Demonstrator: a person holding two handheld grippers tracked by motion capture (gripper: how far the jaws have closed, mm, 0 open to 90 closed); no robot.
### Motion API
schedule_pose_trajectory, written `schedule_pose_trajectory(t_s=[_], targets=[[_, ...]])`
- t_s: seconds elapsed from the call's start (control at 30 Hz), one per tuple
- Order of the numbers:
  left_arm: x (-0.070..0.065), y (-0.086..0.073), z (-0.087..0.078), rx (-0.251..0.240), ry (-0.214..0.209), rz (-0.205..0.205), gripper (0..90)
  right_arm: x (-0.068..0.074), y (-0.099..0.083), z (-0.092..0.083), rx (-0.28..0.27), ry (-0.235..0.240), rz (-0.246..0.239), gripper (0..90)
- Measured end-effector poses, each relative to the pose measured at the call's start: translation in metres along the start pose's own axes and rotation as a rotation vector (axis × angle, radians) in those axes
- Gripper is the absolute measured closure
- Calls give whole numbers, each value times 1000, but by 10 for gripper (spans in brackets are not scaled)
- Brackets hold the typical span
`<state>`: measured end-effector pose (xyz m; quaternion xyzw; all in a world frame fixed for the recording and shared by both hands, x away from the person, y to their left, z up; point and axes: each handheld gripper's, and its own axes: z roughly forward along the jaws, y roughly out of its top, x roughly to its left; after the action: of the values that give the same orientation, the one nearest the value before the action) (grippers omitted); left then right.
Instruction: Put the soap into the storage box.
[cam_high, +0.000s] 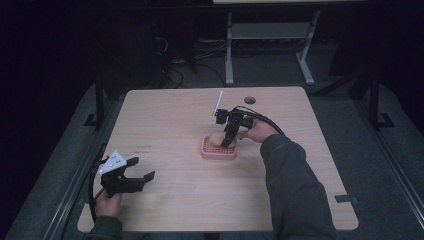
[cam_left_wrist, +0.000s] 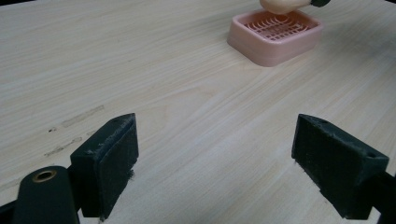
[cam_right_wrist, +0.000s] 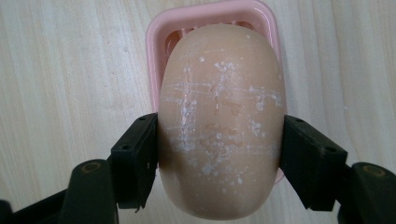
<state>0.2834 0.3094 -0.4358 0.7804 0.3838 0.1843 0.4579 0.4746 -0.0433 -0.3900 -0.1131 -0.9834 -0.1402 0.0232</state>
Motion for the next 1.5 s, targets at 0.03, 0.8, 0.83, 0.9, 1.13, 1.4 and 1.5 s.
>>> schedule_pose_trajectory(t_s=[0.03, 0.8, 0.83, 0.9, 1.13, 1.4, 1.5], targets=[[0, 0, 0, 1, 0, -1, 143, 0, 0, 1, 1, 0, -1, 319], [1, 0, 0, 2, 0, 0, 142, -3, 6, 14, 27, 14, -7, 319], [1, 0, 0, -2, -1, -1, 143, -3, 7, 15, 28, 15, -8, 319], [1, 0, 0, -2, 0, -1, 142, -2, 7, 17, 35, 18, -11, 319], [1, 0, 0, -3, 1, 0, 143, -2, 9, 21, 45, 18, -17, 318], [1, 0, 0, 0, 0, 0, 143, -2, 10, 24, 49, 20, -11, 318], [1, 0, 0, 1, 1, 1, 142, -2, 10, 25, 55, 16, -12, 317]])
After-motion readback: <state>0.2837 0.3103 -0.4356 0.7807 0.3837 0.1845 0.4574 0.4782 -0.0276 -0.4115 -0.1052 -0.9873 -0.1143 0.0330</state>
